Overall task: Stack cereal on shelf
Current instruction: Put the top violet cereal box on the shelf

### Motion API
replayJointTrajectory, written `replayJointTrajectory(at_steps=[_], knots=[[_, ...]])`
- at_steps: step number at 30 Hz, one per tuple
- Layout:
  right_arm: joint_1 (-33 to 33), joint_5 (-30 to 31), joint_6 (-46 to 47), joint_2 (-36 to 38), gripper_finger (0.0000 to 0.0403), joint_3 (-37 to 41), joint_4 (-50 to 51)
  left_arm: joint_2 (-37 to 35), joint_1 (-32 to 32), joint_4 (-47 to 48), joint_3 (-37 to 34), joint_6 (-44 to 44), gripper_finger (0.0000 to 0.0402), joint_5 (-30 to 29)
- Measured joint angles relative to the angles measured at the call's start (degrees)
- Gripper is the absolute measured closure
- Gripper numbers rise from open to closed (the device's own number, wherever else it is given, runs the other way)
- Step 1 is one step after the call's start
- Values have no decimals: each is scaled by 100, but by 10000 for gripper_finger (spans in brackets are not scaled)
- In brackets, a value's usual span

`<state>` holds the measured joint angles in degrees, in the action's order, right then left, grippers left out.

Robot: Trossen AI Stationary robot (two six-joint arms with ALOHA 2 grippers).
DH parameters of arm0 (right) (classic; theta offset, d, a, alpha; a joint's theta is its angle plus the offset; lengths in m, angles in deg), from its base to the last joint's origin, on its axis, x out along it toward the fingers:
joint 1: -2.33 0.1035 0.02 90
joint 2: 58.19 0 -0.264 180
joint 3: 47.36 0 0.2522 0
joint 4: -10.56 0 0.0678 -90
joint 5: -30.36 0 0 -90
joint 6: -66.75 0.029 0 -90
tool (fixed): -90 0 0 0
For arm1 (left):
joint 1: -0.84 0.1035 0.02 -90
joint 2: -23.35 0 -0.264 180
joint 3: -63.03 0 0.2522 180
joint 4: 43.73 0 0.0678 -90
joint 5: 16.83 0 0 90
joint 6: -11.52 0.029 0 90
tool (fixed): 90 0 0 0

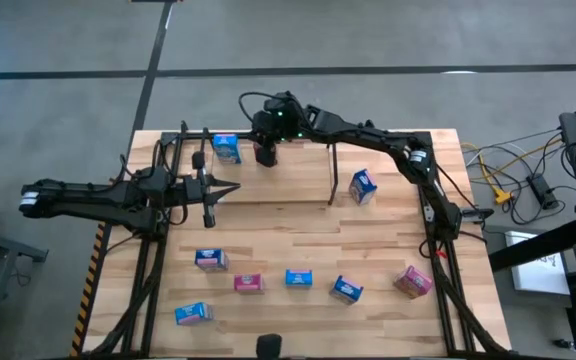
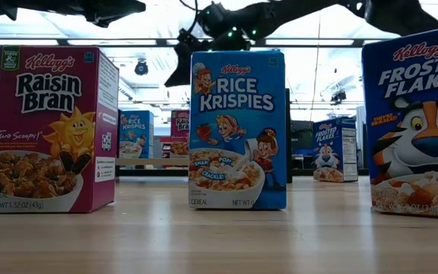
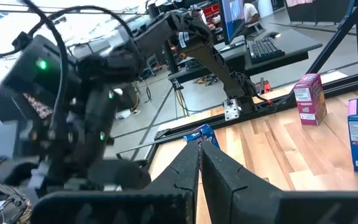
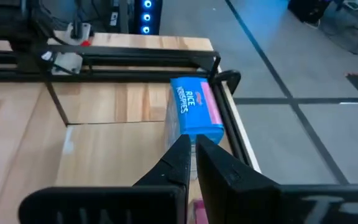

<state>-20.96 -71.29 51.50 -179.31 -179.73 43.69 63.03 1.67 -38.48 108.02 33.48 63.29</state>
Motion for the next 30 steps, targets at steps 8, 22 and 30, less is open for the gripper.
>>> replayJointTrajectory(at_steps=[8,22,30], knots=[[-1,572,-156,-168,387,36,427,-2,0,2,0,1,401,-1],[2,559,-414,-166,387,76,823,-1,-2,7,0,2,401,-1],[7,561,-383,1,387,79,868,0,0,9,0,2,401,-1]])
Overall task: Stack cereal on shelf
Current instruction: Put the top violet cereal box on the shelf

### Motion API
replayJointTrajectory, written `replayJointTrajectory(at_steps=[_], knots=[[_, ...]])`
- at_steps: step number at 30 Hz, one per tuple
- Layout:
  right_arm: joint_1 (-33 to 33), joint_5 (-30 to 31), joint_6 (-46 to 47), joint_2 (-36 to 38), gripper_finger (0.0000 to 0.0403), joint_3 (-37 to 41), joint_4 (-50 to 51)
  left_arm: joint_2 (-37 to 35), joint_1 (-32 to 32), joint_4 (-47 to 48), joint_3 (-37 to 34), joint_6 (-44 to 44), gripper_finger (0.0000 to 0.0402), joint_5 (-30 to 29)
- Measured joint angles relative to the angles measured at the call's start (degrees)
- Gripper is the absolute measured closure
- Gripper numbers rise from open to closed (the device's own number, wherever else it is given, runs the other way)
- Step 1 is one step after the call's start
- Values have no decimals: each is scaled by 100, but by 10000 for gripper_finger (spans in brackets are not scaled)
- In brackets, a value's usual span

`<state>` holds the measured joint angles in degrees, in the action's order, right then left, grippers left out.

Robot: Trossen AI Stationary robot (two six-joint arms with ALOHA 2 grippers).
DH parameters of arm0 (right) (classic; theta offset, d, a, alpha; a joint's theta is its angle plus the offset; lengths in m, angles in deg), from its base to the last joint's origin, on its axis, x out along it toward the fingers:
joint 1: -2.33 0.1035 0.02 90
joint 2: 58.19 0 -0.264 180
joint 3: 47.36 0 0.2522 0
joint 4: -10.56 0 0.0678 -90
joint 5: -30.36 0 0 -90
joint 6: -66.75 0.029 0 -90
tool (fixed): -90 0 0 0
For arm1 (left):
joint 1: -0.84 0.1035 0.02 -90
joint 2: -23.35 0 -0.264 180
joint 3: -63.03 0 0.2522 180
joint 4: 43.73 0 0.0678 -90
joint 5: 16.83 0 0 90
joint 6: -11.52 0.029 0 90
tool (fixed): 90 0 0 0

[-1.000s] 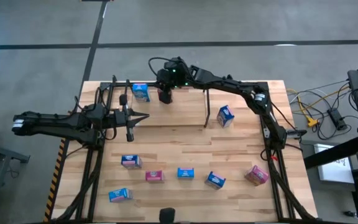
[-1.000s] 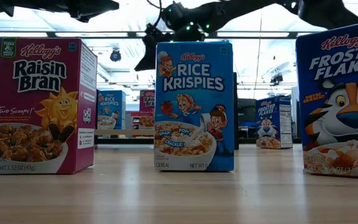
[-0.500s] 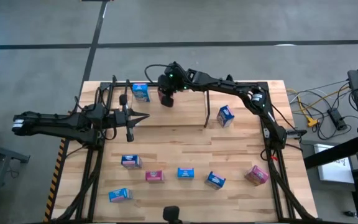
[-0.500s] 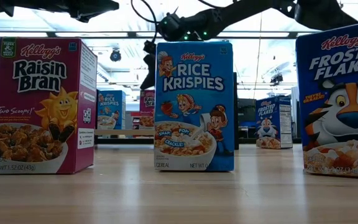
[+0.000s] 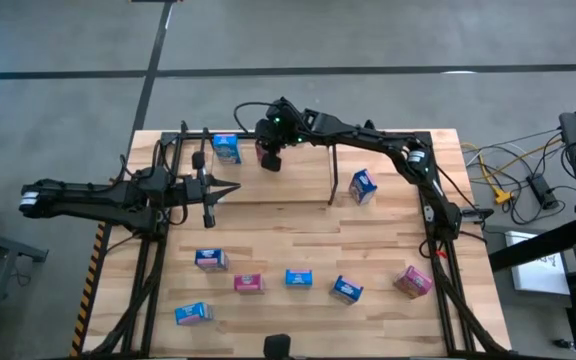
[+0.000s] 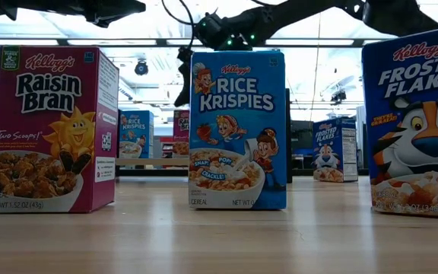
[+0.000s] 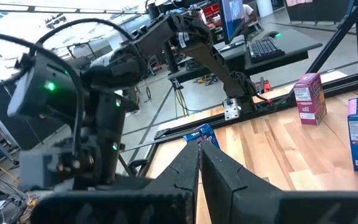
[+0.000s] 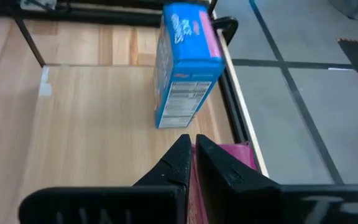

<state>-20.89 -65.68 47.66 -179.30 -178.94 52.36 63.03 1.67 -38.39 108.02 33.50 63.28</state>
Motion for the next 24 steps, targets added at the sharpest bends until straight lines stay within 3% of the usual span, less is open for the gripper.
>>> replayJointTrajectory(at_steps=[13,24], knots=[[173,-44,476,301,387,-141,2059,-1,-2,-6,0,-38,401,2],[110,618,502,292,387,144,1566,0,0,-4,0,-39,401,0]])
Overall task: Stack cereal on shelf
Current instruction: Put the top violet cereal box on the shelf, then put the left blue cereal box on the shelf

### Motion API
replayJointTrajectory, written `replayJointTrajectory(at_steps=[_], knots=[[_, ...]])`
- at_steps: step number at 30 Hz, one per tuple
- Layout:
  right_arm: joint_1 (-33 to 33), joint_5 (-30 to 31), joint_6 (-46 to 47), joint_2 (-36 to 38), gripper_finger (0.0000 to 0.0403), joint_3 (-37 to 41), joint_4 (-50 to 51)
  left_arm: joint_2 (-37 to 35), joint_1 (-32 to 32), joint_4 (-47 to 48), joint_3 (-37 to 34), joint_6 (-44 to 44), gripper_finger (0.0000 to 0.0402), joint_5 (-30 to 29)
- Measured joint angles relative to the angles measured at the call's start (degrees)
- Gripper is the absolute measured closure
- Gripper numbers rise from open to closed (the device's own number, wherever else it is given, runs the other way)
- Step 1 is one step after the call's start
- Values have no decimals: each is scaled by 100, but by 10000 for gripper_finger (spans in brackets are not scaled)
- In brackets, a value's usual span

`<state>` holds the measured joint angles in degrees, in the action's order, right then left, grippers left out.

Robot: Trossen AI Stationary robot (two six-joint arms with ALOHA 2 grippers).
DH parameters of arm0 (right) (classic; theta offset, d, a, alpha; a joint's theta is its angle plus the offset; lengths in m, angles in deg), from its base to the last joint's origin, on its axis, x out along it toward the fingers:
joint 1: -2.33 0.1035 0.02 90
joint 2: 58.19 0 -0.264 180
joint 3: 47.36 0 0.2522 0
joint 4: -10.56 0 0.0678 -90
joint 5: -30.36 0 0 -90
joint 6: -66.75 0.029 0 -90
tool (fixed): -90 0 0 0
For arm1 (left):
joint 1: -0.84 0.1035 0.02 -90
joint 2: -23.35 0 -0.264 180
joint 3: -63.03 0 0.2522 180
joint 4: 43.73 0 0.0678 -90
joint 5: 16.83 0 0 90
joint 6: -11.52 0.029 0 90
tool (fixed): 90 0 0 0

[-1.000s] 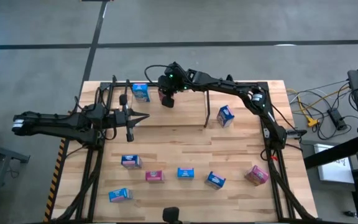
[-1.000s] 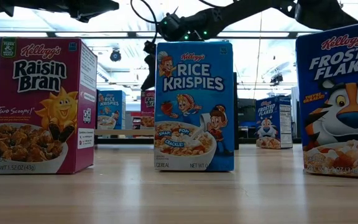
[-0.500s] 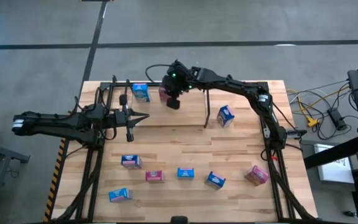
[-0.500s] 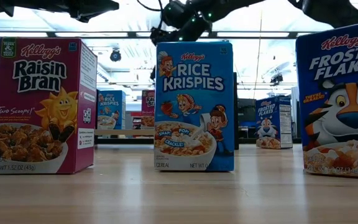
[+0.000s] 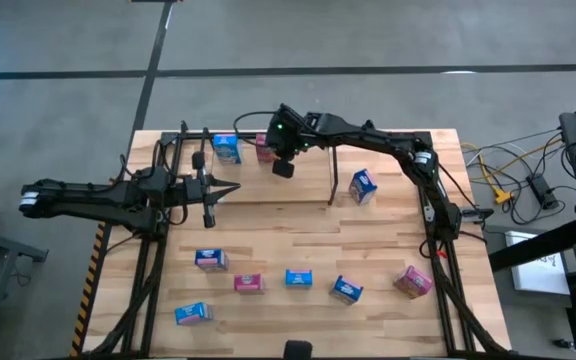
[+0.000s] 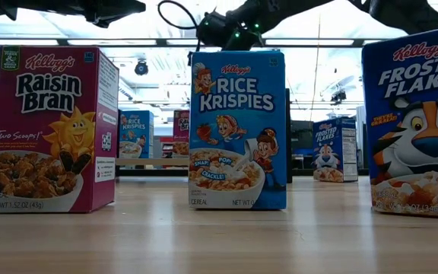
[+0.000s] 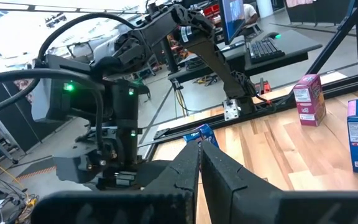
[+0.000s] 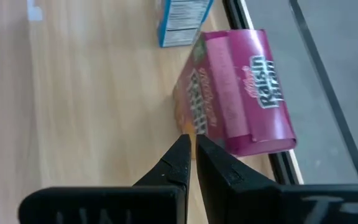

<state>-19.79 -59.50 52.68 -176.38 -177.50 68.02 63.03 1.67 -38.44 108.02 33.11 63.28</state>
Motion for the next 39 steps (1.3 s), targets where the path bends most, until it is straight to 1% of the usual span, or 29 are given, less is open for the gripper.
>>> replayJointTrajectory(at_steps=[15,25,28,31,34,39], knots=[[-134,6,-50,-2,387,27,-127,1,-2,-2,0,0,401,0],[-98,-29,-50,-1,387,42,-115,-2,0,-2,0,-1,401,0],[-6,-163,-48,74,387,44,3,-1,-1,-2,0,-1,401,0],[118,-606,-22,212,388,56,122,1,-2,-2,0,-84,401,2],[271,-904,-45,382,393,257,134,0,-2,-3,0,-344,401,8],[622,-919,-87,868,394,992,-30,-6,-4,-2,0,-845,401,418]])
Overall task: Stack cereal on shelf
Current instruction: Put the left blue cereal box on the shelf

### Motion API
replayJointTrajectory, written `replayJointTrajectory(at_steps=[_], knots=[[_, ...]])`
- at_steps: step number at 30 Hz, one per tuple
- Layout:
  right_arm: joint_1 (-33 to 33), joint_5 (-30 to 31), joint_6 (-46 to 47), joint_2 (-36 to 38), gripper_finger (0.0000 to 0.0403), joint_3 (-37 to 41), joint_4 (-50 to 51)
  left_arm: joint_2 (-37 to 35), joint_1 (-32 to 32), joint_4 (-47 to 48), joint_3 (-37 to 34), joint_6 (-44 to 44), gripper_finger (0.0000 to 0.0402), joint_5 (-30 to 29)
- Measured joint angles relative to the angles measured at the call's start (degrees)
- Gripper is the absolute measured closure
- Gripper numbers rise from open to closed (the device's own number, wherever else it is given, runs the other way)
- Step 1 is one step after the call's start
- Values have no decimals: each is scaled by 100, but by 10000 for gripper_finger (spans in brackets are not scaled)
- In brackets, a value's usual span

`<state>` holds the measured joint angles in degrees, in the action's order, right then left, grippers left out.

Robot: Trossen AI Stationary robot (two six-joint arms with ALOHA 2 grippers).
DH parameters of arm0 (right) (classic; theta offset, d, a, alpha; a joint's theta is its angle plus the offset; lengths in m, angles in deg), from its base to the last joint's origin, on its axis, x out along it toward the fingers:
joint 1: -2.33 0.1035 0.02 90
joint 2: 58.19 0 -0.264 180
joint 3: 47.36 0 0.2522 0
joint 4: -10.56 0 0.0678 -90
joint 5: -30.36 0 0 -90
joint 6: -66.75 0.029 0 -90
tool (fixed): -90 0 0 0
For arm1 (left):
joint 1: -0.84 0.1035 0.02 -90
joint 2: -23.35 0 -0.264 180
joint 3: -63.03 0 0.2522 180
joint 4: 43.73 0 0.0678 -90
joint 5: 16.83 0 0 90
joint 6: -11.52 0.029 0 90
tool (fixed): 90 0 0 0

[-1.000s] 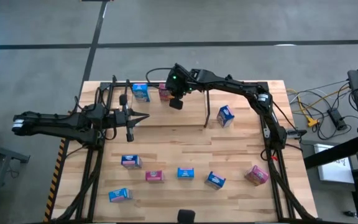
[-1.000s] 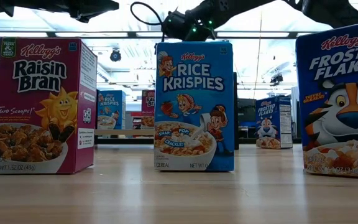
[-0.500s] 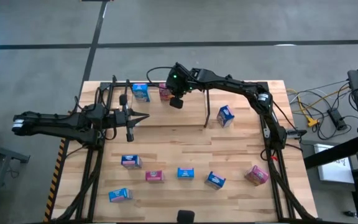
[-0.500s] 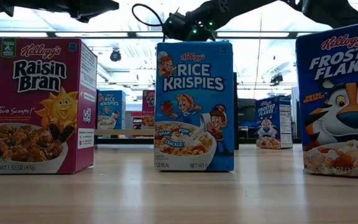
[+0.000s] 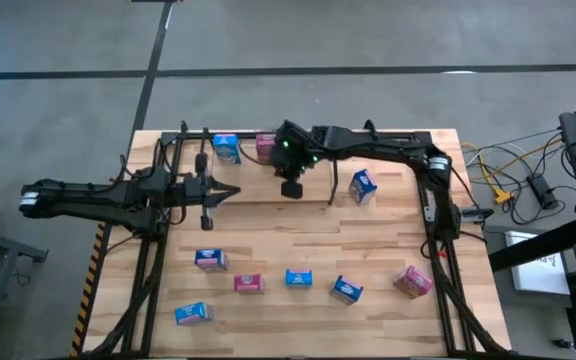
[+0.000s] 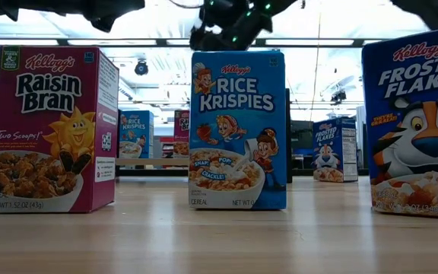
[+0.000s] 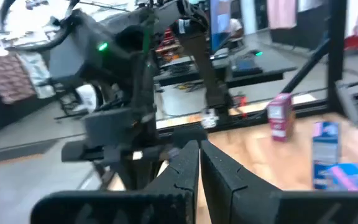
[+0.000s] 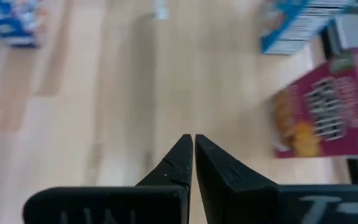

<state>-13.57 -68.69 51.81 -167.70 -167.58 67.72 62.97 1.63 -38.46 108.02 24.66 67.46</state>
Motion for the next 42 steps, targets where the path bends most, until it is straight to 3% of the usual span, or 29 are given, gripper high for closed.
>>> replayJointTrajectory(at_steps=[8,14,25,34,42], knots=[[497,4,8,1185,394,1912,-1132,78,-2,46,0,-982,401,78],[723,1,-359,2013,394,3282,-2538,328,-31,51,0,-1841,401,80],[741,-42,-1028,3297,394,4908,-4900,751,-539,389,262,-2883,401,85],[728,-194,-1300,4062,394,5682,-6115,1226,-1069,3218,1317,-4144,401,83],[726,-194,-1432,4168,394,5762,-6213,2073,-1578,6205,2888,-5580,401,343]])
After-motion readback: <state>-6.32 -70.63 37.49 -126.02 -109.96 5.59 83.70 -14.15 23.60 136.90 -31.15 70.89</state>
